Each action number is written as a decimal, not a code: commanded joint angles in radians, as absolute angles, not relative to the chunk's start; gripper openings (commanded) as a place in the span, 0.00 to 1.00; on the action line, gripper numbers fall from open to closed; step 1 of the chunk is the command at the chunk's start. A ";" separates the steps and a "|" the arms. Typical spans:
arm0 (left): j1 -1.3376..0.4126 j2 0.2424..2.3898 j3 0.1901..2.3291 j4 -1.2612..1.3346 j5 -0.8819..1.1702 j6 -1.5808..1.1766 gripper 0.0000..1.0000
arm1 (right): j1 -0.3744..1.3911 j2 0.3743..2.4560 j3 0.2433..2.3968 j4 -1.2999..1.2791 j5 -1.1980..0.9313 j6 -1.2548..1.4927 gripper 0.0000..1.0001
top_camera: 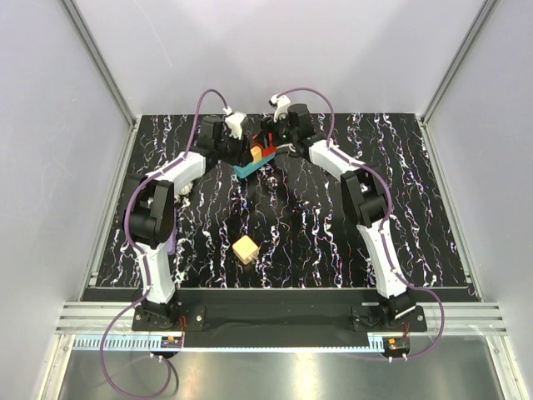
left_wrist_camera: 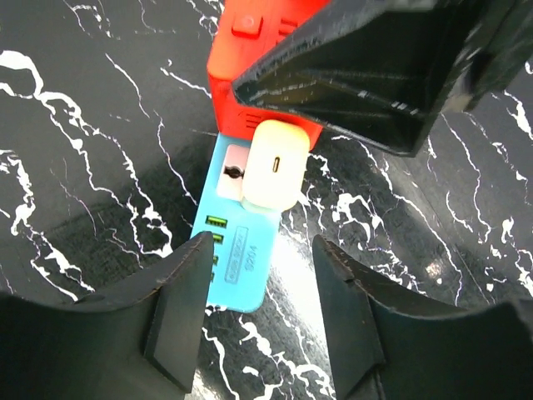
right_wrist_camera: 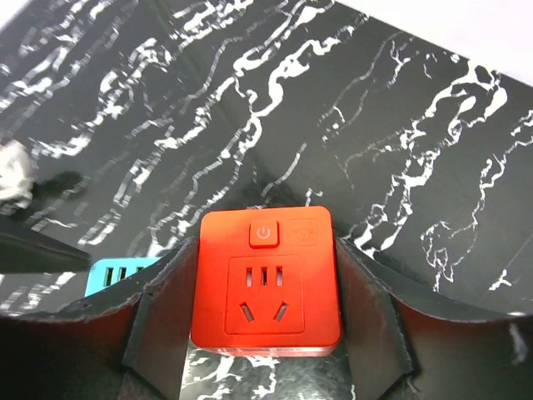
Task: Pull the plug off the socket
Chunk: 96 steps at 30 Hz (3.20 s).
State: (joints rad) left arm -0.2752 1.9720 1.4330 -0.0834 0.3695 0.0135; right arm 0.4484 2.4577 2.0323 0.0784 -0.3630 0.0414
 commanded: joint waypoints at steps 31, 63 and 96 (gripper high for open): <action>-0.276 2.035 1.488 0.035 0.425 -0.061 0.73 | 0.258 2.373 1.859 0.374 -0.630 0.827 1.00; -0.298 2.126 1.575 -0.017 0.408 -0.041 0.54 | 0.307 2.520 1.974 0.181 -0.672 0.890 0.91; -0.321 2.069 1.523 0.107 0.339 -0.074 0.00 | 0.357 2.568 1.951 0.100 -0.532 0.848 0.25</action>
